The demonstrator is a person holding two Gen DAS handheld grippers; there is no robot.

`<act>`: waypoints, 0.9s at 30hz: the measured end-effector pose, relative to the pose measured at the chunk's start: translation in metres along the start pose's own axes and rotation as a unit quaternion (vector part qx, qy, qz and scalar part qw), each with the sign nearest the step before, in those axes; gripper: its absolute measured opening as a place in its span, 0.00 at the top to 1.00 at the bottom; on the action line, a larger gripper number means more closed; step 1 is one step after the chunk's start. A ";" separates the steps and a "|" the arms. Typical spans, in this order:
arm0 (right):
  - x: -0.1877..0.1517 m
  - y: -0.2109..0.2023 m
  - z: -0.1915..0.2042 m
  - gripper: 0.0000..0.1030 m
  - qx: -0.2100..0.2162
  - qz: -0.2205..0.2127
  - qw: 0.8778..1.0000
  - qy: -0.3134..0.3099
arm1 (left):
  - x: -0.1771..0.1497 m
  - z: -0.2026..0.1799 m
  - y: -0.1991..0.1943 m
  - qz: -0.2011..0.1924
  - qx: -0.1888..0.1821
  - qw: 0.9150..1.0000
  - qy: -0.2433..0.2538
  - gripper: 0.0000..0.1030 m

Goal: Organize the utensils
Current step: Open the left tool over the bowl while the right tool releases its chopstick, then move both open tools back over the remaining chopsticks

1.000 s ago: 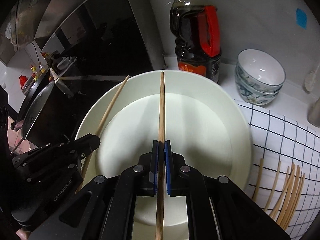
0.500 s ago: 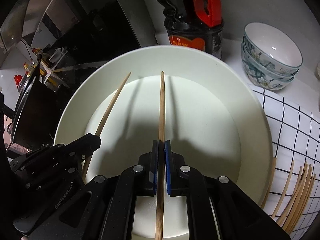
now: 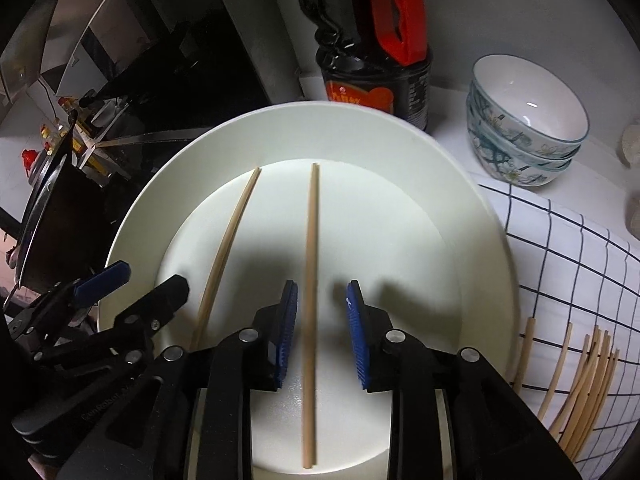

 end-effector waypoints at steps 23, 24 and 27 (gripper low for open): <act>-0.052 -0.049 0.000 0.37 -0.023 -0.030 0.999 0.036 | -0.026 0.014 -0.056 -0.017 -0.008 1.000 0.017 0.13; -0.055 -0.051 0.000 0.36 -0.025 -0.029 0.998 0.040 | -0.027 0.014 -0.058 -0.018 -0.007 1.000 0.020 0.13; -0.065 -0.055 -0.001 0.31 -0.032 -0.029 0.997 0.057 | -0.032 0.016 -0.063 -0.019 -0.007 0.999 0.029 0.12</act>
Point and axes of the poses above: each gripper's, at about its wrist camera, not at the fingertips, and y roughly the way its jaws point, z to its left, x to its top, the point moved 10 cm from there along y, roughly the way its jaws point, and after that the axes turned 9 degrees about z, right-handed, at the moved point
